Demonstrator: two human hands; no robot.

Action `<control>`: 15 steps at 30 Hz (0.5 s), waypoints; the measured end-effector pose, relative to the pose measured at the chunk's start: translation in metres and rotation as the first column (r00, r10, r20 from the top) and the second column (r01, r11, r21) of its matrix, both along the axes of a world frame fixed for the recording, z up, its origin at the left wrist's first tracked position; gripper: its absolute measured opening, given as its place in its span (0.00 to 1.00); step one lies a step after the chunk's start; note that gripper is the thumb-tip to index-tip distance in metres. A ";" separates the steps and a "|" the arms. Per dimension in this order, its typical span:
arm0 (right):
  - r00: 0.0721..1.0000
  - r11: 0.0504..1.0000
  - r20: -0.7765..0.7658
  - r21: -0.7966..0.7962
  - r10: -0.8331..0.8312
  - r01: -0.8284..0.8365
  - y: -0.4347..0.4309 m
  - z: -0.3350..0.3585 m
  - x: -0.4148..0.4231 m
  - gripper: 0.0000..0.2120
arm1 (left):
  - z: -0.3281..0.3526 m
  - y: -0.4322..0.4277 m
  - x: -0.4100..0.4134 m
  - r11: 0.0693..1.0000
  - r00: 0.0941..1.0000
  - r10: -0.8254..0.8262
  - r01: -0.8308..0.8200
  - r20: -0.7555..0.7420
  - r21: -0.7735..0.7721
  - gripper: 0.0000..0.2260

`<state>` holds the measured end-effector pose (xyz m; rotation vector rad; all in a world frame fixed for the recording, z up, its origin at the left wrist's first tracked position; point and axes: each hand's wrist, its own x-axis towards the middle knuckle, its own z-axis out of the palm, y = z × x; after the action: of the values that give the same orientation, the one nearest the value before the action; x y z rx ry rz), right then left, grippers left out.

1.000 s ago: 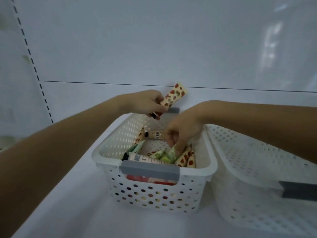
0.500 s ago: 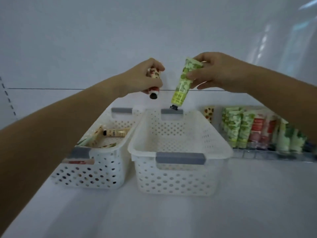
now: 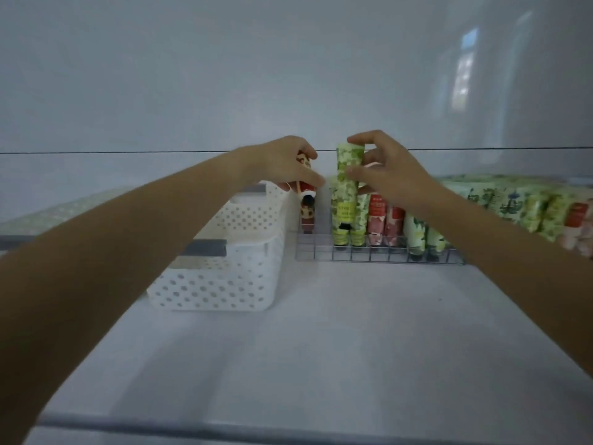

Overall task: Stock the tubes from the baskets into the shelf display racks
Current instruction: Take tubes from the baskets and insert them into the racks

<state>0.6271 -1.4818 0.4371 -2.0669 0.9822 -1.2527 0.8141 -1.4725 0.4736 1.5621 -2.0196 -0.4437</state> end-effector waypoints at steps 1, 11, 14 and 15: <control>0.999 0.999 -0.019 -0.034 -0.028 0.027 -0.002 -0.009 -0.001 0.17 | -0.004 0.001 -0.005 1.000 1.000 0.013 -0.013 0.023 0.002 0.25; 0.985 0.970 -0.158 -0.241 -0.064 0.025 -0.011 -0.065 0.006 0.19 | -0.034 0.012 -0.020 0.966 0.985 0.171 -0.173 -0.027 -0.192 0.16; 0.960 0.963 -0.272 -0.268 -0.064 -0.012 -0.007 -0.070 0.007 0.25 | -0.036 0.009 -0.018 0.958 0.984 0.172 -0.179 -0.050 -0.225 0.14; 0.946 0.953 -0.312 -0.304 -0.093 -0.006 -0.005 -0.070 0.005 0.28 | -0.037 0.009 -0.017 0.954 0.984 0.171 -0.180 -0.058 -0.239 0.14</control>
<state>0.6323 -1.4866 0.3675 -2.5641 1.0331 -1.1659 0.7972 -1.4635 0.4367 1.5509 -1.8105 -0.1474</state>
